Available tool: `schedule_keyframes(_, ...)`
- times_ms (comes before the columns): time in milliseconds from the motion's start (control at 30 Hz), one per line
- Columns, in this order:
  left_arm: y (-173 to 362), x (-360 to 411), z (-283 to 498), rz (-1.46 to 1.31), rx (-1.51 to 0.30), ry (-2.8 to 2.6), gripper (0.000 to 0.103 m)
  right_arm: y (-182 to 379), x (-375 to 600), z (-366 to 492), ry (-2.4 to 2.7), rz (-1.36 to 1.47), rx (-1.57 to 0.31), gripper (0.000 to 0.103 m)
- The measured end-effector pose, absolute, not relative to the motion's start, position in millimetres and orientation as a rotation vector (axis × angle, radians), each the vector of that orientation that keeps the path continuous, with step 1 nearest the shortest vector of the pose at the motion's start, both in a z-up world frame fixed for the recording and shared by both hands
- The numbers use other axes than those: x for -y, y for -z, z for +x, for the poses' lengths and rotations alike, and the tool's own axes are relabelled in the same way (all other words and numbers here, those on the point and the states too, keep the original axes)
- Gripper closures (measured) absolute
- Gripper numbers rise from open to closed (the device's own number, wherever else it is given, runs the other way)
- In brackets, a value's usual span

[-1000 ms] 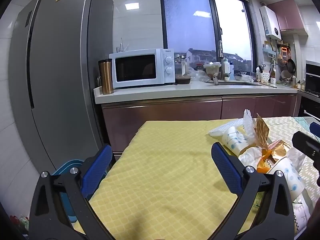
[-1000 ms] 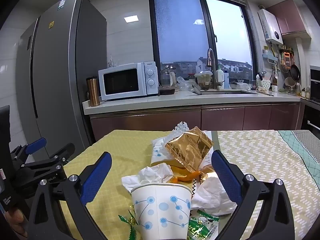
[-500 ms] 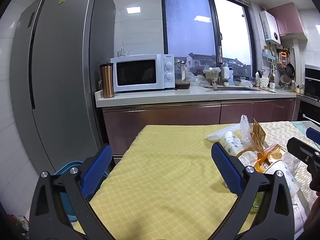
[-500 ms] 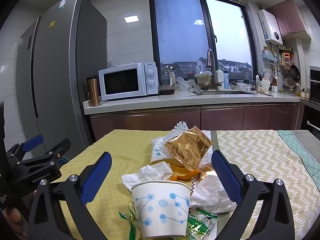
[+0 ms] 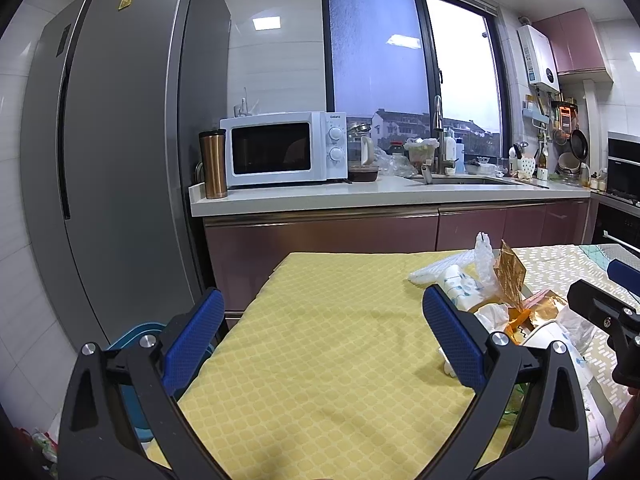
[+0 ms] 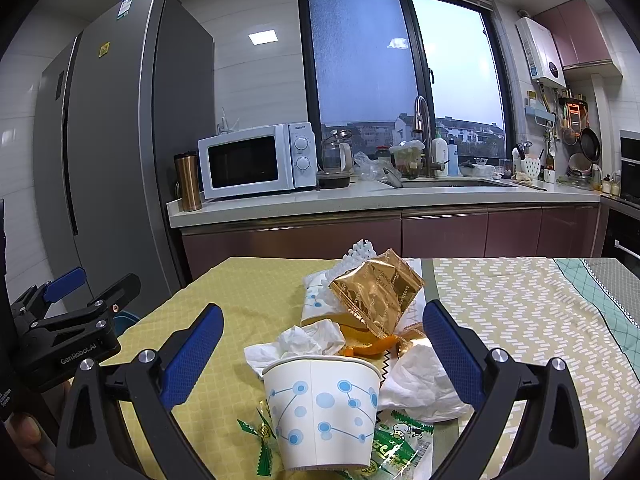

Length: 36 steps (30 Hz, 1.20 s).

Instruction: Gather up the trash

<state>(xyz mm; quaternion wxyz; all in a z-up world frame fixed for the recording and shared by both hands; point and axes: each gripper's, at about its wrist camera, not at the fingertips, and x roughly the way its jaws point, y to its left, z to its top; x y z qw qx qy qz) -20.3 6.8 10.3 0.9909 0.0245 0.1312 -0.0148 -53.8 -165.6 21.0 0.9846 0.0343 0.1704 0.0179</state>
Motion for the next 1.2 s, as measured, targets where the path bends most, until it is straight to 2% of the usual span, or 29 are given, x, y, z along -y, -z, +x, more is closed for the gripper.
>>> schedule_keyframes(1200,-13.3,1.3,-29.3,0.048,-0.249,0.039,0.005,-21.1,167.5,-59.0,-0.056,0.075,-0.35,0.007)
